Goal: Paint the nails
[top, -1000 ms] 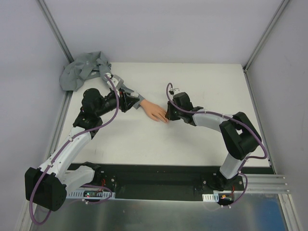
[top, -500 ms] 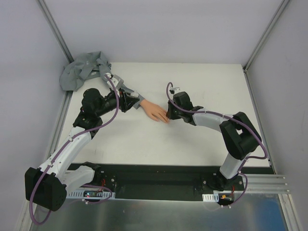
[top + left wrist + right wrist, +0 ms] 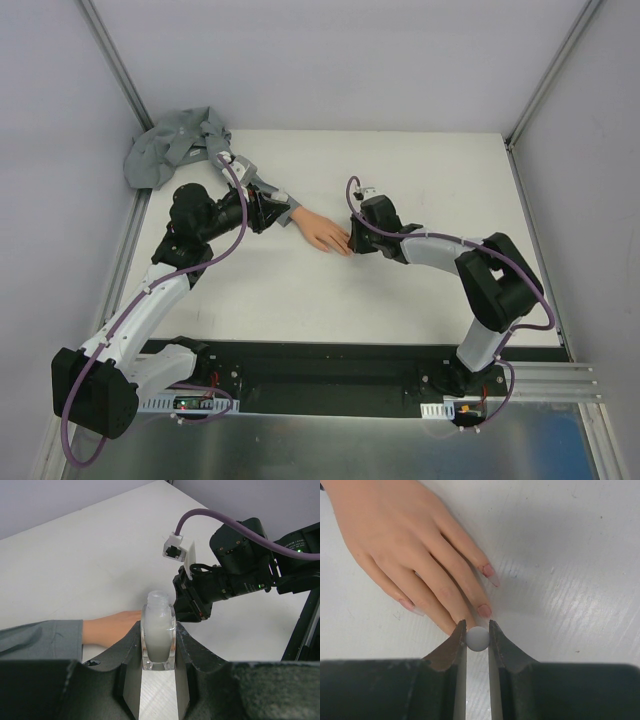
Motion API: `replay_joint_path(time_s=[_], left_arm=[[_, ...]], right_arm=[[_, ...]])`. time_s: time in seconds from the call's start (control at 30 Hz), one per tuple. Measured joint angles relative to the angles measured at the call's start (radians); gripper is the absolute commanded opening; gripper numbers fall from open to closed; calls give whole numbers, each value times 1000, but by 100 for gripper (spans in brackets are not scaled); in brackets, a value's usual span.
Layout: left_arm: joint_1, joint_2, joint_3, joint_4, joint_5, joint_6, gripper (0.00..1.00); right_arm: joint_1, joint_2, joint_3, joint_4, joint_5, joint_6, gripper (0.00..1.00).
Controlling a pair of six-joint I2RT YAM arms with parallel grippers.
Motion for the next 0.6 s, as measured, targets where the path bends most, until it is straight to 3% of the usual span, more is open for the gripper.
replay_joint_path(time_s=[0.6], left_arm=[[0, 0, 0, 0, 0, 0, 0]], right_arm=[[0, 0, 3, 1, -2, 0, 0]])
